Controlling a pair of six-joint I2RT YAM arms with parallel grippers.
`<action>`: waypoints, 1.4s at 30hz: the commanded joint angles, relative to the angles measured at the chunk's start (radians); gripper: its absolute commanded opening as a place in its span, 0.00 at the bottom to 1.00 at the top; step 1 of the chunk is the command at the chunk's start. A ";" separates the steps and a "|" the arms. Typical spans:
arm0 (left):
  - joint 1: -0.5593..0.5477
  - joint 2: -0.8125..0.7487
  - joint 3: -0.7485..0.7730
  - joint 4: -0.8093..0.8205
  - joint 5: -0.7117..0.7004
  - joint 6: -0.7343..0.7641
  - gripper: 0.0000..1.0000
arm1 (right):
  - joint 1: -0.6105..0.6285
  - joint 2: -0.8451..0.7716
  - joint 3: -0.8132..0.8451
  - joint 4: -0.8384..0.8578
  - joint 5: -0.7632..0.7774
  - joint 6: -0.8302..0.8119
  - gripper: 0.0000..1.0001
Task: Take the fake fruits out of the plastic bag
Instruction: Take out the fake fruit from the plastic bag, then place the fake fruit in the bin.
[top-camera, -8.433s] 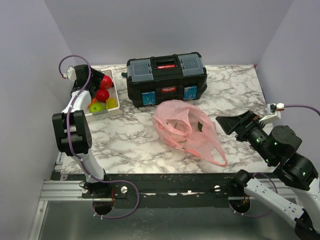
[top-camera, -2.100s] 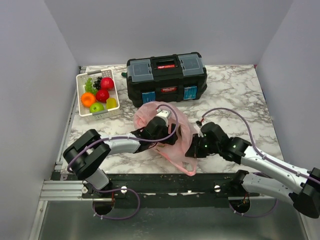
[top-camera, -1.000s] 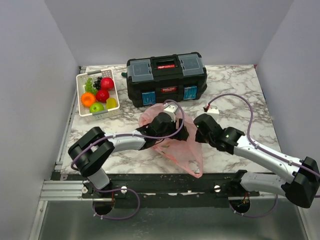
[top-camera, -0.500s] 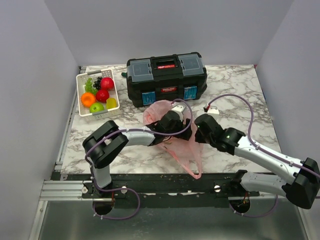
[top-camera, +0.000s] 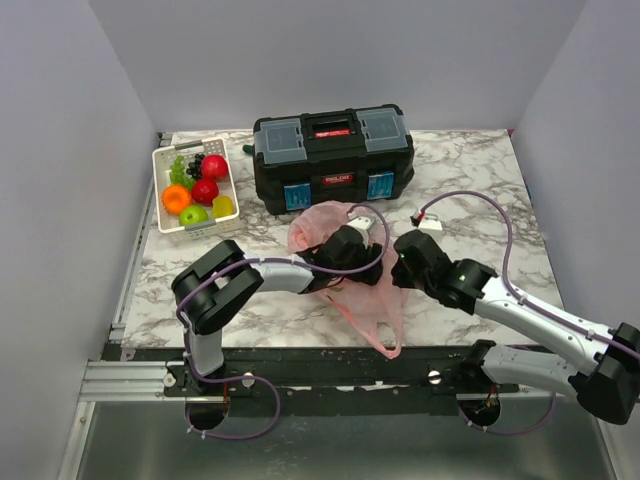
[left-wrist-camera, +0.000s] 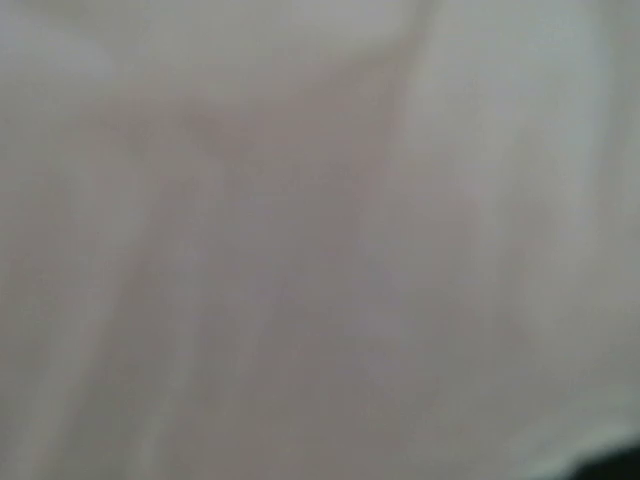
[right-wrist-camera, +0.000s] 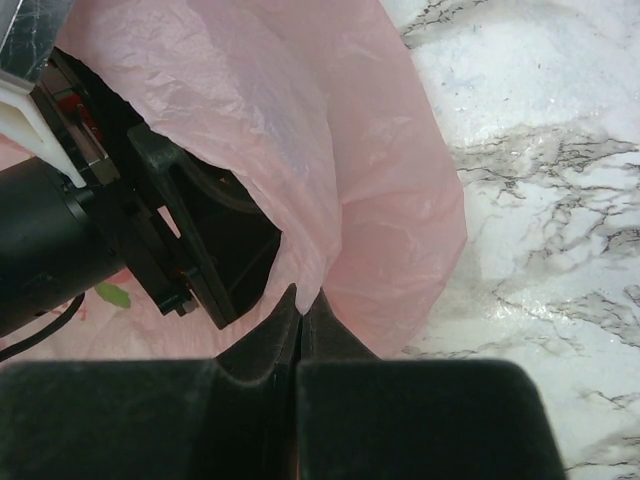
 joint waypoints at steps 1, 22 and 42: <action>-0.004 -0.077 -0.006 -0.010 0.012 0.035 0.51 | 0.004 -0.026 -0.012 0.008 -0.006 0.006 0.01; -0.003 -0.484 -0.154 -0.062 0.202 0.099 0.35 | 0.004 -0.029 0.005 -0.029 0.187 0.079 0.01; 0.293 -0.940 -0.152 -0.216 0.097 0.056 0.13 | 0.004 -0.056 0.019 -0.045 0.297 0.099 0.05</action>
